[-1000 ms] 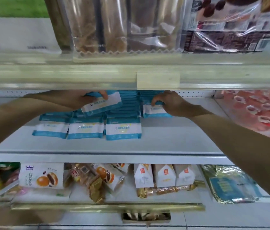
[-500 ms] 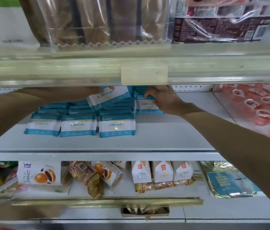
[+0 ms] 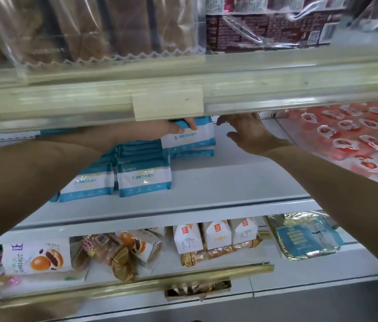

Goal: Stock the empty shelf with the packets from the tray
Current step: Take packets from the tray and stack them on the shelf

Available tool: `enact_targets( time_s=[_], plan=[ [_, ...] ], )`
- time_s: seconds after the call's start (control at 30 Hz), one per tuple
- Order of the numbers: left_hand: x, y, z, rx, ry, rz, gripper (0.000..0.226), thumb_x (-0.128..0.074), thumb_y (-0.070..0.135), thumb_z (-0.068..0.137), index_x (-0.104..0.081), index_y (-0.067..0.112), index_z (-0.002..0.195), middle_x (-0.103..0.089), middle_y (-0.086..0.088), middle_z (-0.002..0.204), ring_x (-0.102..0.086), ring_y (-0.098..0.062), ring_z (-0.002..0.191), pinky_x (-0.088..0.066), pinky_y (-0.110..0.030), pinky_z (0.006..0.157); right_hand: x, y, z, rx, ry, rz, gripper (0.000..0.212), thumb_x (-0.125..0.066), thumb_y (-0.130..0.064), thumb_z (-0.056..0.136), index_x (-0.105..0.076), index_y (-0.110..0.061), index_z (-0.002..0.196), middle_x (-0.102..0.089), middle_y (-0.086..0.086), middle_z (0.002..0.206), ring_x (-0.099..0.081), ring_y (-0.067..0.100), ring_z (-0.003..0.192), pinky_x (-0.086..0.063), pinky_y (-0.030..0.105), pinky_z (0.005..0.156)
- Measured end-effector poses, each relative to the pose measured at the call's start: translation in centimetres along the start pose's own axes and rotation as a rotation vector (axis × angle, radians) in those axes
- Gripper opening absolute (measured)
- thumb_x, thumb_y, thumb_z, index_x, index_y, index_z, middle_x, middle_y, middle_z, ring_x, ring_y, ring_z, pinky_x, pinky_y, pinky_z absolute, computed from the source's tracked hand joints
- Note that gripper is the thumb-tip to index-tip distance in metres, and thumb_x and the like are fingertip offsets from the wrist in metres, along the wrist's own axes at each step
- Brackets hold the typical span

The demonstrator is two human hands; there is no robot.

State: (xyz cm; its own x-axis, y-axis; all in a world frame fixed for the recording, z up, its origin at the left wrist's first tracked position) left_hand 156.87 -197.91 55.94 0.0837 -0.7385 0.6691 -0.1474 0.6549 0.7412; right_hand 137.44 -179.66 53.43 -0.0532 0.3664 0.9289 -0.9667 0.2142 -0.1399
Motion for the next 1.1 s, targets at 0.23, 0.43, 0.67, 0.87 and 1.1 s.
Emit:
enact_targets(
  time_s=[0.23,0.43,0.67,0.87,1.1],
  plan=[
    [-2.1,1.6,1.6,-0.087,0.008,0.383,0.033,-0.065,0.007,0.096,-0.071,0.036,0.111,-0.063,0.017,0.121,-0.06,-0.007,0.113,-0.048,-0.03,0.101,0.8,2.8,-3.1,-0.088,-0.025,-0.048,0.041,-0.065,-0.014,0.092,-0.057,-0.032,0.128,-0.057,-0.005,0.134,-0.052,0.024,0.125,-0.035,0.045,0.104],
    [-3.1,0.1,1.2,-0.205,0.001,0.598,0.046,-0.069,-0.007,0.083,-0.071,0.026,0.115,-0.057,0.011,0.113,-0.05,-0.007,0.102,-0.044,-0.03,0.093,1.2,2.5,-4.7,-0.109,-0.051,-0.083,0.039,-0.065,-0.023,0.094,-0.056,-0.032,0.131,-0.057,-0.006,0.133,-0.048,0.024,0.128,-0.033,0.043,0.104],
    [-3.1,-0.5,-0.4,-0.19,0.062,0.75,0.036,-0.063,0.004,0.093,-0.074,0.033,0.113,-0.043,0.002,0.153,-0.042,-0.023,0.124,-0.038,-0.037,0.102,0.4,0.5,-4.2,-0.07,-0.086,-0.05,0.04,-0.064,-0.024,0.093,-0.055,-0.034,0.13,-0.056,-0.007,0.133,-0.049,0.021,0.124,-0.032,0.04,0.097],
    [-1.1,-1.5,-3.9,-0.217,0.153,0.766,0.034,-0.059,0.006,0.094,-0.069,0.022,0.122,-0.05,-0.005,0.149,-0.05,-0.023,0.129,-0.042,-0.045,0.108,-0.2,-2.3,-2.8,0.031,-0.099,-0.122,0.041,-0.06,-0.023,0.094,-0.054,-0.03,0.134,-0.055,-0.004,0.134,-0.048,0.022,0.123,-0.032,0.041,0.1],
    [3.5,-3.0,-9.8,0.059,0.242,0.681,0.038,-0.054,0.026,0.104,-0.057,0.029,0.141,-0.042,0.01,0.158,-0.044,-0.013,0.14,-0.033,-0.032,0.114,-0.6,-6.6,0.3,0.098,-0.006,-0.093,0.041,-0.06,-0.012,0.088,-0.061,-0.023,0.127,-0.058,0.002,0.135,-0.051,0.028,0.123,-0.034,0.043,0.103]
  ],
)
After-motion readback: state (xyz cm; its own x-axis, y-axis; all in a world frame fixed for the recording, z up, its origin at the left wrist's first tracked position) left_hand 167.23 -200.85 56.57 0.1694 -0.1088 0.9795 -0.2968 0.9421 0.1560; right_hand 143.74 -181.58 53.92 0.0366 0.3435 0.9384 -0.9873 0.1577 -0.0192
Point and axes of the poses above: each hand's wrist, its own z-axis towards the middle knuckle, its own x-axis out of the back of the hand, y = z × x, the point moved 3 cm from there along z, towards the middle knuckle
